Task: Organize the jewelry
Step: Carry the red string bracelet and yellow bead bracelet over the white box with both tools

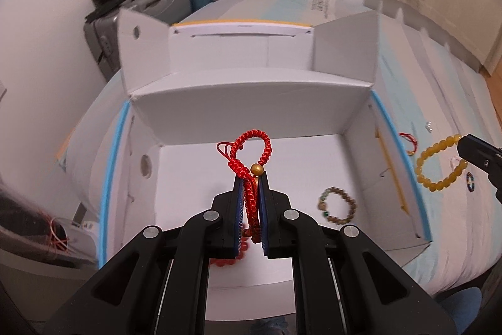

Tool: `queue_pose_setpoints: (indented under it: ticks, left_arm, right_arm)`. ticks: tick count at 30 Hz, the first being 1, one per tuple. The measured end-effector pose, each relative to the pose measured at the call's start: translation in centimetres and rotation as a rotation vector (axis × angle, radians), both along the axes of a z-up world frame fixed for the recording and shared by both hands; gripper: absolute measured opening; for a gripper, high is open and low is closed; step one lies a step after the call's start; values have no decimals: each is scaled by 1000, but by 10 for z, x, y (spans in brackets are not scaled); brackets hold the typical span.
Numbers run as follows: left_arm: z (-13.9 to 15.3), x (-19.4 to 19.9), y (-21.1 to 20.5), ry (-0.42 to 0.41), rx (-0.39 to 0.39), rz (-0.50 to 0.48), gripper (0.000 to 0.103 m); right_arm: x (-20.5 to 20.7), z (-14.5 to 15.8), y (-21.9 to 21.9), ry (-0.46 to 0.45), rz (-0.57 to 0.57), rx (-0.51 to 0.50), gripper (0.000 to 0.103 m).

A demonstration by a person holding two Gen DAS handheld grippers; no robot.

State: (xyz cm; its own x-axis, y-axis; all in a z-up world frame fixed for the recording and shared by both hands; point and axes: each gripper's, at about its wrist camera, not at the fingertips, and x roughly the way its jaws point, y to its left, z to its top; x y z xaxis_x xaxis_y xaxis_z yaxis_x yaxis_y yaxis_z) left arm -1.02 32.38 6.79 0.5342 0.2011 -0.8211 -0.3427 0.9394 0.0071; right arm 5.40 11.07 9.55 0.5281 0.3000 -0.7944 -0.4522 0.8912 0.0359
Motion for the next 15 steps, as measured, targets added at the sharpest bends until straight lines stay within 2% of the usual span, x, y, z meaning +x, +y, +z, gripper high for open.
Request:
queue_pose_setpoints:
  ticks: [5, 15]
  left_arm:
    - [-11, -2, 18, 25, -14, 35, 9]
    - [-47, 8, 32, 142, -25, 63, 9]
  right_arm:
    - [-2, -13, 31, 18, 51, -11, 9]
    - [8, -59, 70, 109, 99, -47, 9]
